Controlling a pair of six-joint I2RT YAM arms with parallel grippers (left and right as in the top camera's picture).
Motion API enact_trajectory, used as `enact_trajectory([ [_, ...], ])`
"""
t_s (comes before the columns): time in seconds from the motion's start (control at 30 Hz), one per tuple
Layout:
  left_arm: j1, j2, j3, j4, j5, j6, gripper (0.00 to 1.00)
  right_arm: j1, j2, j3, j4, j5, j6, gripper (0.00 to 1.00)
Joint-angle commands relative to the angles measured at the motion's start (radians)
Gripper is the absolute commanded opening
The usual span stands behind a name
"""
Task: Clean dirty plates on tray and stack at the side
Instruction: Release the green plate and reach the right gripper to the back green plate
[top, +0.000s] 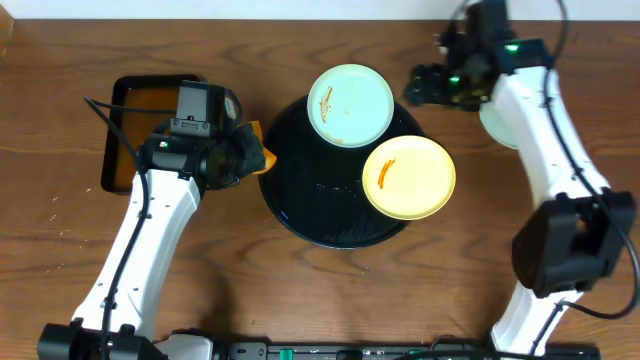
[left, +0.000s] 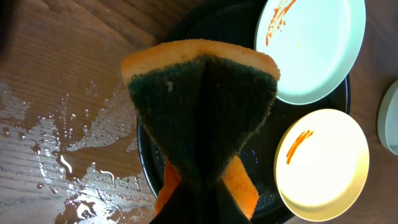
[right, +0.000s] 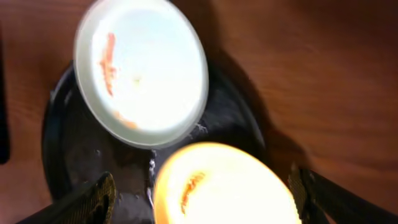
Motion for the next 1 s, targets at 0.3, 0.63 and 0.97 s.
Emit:
enact_trajectory([
  [0.3, 0.005, -0.009, 0.006, 0.000, 0.005, -0.005, 0.08, 0.184, 0.257, 0.013, 0.196, 0.267, 0.234, 0.80],
  [0.63, 0.005, -0.009, 0.006, 0.000, 0.005, -0.005, 0.08, 0.192, 0.344, 0.012, 0.241, 0.184, 0.247, 0.63],
  [0.97, 0.005, -0.009, 0.006, 0.000, 0.005, -0.004, 0.08, 0.234, 0.348, 0.012, 0.262, 0.121, 0.211, 0.01],
])
